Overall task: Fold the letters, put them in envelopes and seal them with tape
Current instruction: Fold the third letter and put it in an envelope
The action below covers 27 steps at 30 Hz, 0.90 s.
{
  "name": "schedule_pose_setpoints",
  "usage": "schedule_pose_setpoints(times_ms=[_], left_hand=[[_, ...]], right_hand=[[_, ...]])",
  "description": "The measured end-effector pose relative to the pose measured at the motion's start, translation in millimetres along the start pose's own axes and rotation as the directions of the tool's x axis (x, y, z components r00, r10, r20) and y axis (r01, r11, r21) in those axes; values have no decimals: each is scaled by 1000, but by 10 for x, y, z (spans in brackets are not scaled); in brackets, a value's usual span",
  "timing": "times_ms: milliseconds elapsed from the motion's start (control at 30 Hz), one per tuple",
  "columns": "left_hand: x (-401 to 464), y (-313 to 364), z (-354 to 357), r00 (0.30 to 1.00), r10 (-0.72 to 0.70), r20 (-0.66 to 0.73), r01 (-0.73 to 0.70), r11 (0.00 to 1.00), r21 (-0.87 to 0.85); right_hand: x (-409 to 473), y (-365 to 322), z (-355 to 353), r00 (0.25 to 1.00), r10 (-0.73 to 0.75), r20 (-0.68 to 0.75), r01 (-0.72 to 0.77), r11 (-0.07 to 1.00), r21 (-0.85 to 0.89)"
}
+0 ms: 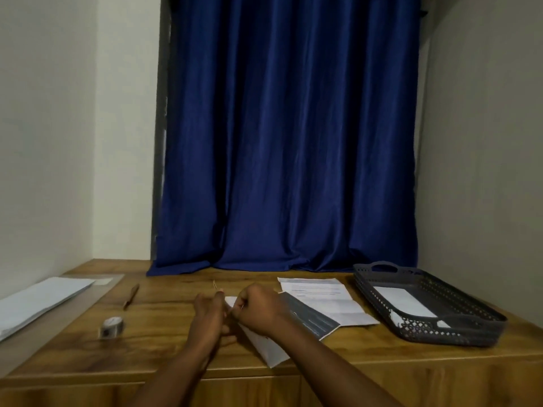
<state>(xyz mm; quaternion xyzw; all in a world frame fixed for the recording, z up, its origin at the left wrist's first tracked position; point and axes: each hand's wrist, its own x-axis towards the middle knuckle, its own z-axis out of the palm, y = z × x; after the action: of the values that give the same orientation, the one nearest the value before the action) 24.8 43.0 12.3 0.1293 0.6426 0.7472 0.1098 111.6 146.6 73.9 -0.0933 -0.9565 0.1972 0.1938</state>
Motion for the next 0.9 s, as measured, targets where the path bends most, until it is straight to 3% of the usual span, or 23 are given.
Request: schedule_pose_setpoints(times_ms=[100, 167, 267, 400, 467, 533, 700, 800, 900], left_hand=[[57, 125, -415, 997, -29, -67, 33, 997, 67], [81, 190, -679, 993, -22, -113, 38, 989, 145], [133, 241, -988, 986, -1, -168, 48, 960, 276], [61, 301, -1136, 976, 167, -141, -89, 892, 442], [-24, 339, -1119, 925, 369, -89, -255, 779, 573], [-65, 351, -1054, 894, 448, 26, -328, 613, 719], [-74, 231, -781, 902, 275, 333, -417, 356, 836], [-62, 140, -723, 894, 226, 387, -434, 220, 874], [-23, 98, -759, 924, 138, 358, -370, 78, 926]], right_hand=[[64, -270, 174, 991, -14, 134, -25, 958, 287], [90, -352, 252, 990, -27, 138, -28, 923, 383], [104, -285, 304, 998, -52, 27, 41, 947, 319], [24, 4, 265, 998, -5, 55, -4, 987, 159], [-28, 128, 280, 997, 53, 60, -58, 995, 87], [-57, 206, 339, 993, 99, 59, -100, 995, 18], [-90, 195, 612, 989, 74, 130, -67, 996, -52], [-88, 84, 715, 996, -1, 91, 10, 995, -97], [-78, -6, 743, 997, -13, 73, 18, 998, -65]])
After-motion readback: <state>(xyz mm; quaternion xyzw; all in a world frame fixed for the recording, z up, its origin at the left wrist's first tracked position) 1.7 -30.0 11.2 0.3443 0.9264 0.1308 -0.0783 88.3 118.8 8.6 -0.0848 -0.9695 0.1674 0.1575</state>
